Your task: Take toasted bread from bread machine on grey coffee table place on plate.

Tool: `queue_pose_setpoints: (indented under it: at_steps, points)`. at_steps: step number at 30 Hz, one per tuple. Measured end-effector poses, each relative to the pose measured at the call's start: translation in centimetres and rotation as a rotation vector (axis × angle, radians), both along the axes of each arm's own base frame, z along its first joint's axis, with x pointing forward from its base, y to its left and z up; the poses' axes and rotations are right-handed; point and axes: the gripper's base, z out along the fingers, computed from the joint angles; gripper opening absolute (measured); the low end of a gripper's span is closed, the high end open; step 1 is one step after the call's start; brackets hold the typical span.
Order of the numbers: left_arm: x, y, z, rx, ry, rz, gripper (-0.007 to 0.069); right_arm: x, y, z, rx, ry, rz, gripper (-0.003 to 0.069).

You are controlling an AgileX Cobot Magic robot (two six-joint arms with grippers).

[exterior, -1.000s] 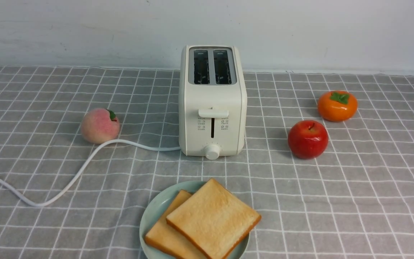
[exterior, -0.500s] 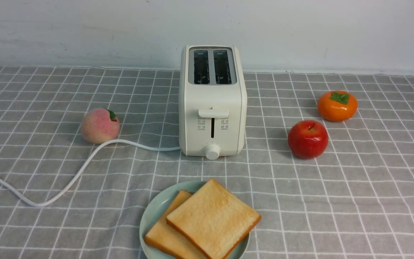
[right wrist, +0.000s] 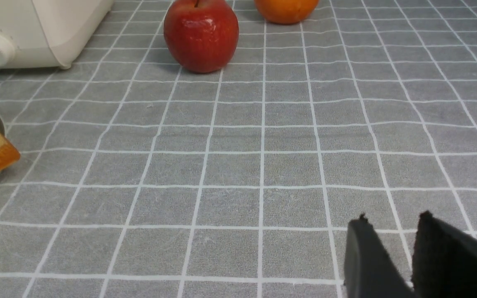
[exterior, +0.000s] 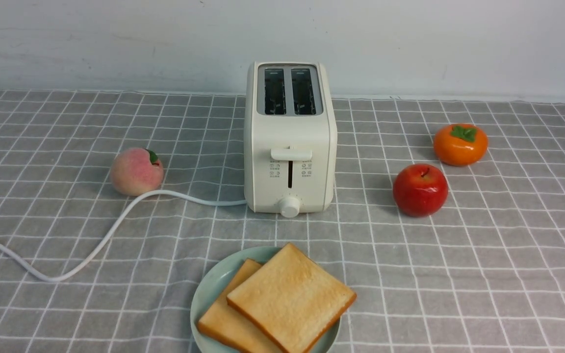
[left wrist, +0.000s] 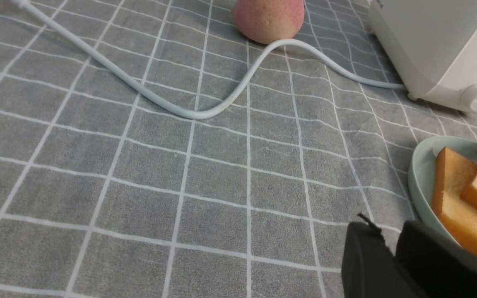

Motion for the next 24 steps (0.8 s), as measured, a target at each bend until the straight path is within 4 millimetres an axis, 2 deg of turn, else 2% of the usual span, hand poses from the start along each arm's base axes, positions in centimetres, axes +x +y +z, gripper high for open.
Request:
queue_pose_setpoints:
  at_steps: [24]
  points:
    - [0.0, 0.0, 0.0, 0.0, 0.0, 0.0, 0.0127, 0.0, 0.0, 0.0, 0.0, 0.0, 0.0, 0.0223]
